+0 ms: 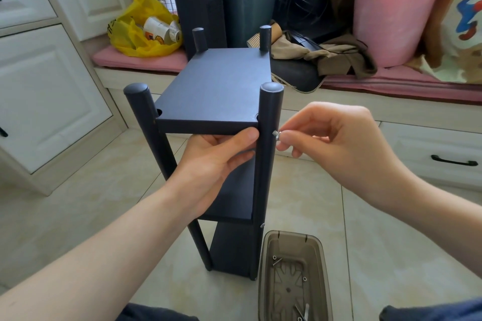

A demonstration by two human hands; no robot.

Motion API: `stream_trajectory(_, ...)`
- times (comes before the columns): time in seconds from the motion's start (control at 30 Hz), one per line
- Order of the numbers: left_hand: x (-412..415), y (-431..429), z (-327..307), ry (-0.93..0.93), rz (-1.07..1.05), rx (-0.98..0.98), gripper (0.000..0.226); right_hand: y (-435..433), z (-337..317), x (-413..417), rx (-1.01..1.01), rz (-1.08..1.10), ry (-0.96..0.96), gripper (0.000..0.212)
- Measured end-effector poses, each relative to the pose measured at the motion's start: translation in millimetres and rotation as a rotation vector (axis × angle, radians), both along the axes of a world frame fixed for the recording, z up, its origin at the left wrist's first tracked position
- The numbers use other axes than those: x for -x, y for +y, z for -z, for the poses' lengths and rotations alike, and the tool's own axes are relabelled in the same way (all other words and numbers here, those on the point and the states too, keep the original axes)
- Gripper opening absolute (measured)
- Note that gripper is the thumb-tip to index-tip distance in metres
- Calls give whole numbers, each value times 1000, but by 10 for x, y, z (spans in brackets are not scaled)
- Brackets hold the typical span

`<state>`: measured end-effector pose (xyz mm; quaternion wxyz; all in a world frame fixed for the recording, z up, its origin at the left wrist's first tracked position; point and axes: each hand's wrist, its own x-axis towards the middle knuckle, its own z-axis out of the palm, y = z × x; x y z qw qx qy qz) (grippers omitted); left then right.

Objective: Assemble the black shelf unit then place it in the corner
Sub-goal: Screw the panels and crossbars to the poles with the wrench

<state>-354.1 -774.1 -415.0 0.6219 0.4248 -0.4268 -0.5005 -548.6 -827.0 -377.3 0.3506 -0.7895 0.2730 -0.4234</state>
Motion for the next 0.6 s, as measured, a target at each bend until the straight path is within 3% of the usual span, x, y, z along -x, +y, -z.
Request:
stream_trajectory(0.2, 43, -8, -21, 14, -12, -9, 57, -19, -32, 17, -32, -9, 38, 7)
stream_trajectory(0.37, 43, 1, -17, 3, -12, -7, 51, 16, -4, -3, 57, 28, 90, 14)
stream_trajectory(0.6, 35, 11, -5, -13, -9, -6, 49, 12, -2, 0, 11, 10, 72, 14)
